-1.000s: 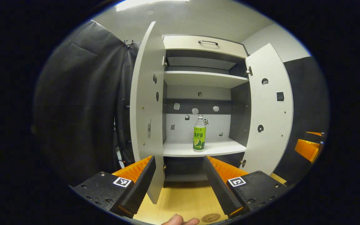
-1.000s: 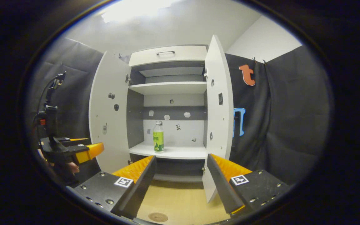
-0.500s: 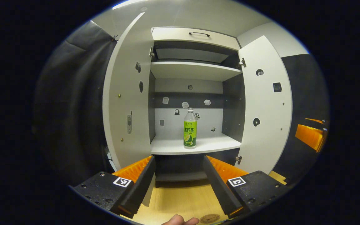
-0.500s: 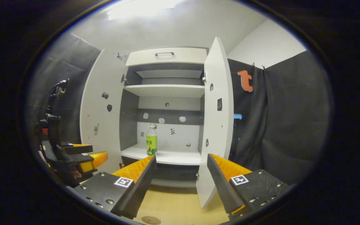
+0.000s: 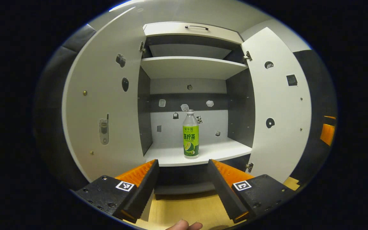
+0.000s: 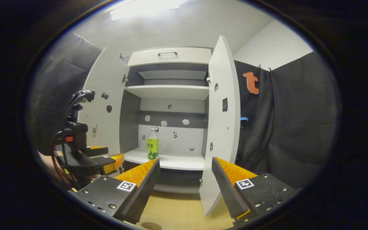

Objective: Grasp the bottle in the cabinet with the left hand and place it on the coaster, then close the right door with the right hand and the left door with the left hand.

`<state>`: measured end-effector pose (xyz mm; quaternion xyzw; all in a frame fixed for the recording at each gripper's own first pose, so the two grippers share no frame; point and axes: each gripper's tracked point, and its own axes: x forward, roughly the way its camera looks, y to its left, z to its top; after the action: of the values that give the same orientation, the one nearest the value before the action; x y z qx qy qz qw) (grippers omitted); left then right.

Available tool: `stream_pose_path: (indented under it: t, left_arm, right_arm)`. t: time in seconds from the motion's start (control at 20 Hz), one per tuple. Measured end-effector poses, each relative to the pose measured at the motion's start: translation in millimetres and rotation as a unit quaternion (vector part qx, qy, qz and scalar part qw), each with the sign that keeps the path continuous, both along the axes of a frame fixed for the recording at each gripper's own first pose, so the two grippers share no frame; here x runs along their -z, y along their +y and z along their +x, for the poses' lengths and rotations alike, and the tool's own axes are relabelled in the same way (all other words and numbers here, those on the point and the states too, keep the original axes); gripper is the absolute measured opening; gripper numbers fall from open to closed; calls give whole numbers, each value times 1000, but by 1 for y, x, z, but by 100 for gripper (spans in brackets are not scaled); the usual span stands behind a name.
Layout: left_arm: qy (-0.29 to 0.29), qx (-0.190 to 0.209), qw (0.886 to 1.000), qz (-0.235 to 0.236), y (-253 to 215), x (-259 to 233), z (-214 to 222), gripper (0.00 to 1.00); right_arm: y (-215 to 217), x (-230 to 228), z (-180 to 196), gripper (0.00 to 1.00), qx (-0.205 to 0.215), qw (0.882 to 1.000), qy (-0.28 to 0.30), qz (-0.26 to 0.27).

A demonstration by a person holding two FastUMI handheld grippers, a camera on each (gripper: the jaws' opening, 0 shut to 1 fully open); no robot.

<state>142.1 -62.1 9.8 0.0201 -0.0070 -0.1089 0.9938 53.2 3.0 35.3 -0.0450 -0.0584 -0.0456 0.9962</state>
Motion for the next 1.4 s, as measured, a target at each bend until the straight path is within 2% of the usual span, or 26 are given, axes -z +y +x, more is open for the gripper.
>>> stream_pose_path:
  t: [0.45, 0.8, 0.9, 0.95, 1.0, 1.05, 1.4]
  left_arm:
    - [-28, -9, 1000, -4, -16, -21, 86, 96]
    - [-36, 4, 999, -27, -50, -36, 146, 96]
    - [-35, 11, 999, -34, -60, -39, 160, 96]
    - [-34, 11, 999, -33, -62, -38, 167, 96]
    - [-31, 10, 999, -31, -64, -37, 175, 96]
    - [-27, 10, 999, -30, -67, -35, 182, 96]
    - [7, -18, 999, -30, -67, -13, 224, 96]
  right_arm:
    - [-8, 9, 1, 98, 3, 1000, 12, 9]
    - [-32, 13, 6, 98, 30, 999, 16, 19]
    - [-38, 11, 6, 94, 36, 999, 13, 14]
    - [-40, 11, 5, 98, 40, 999, 12, 12]
    - [-43, 10, 4, 94, 43, 999, 10, 11]
    - [-46, 9, 3, 98, 46, 999, 8, 10]
    - [-65, 16, -13, 98, 70, 997, 8, 9]
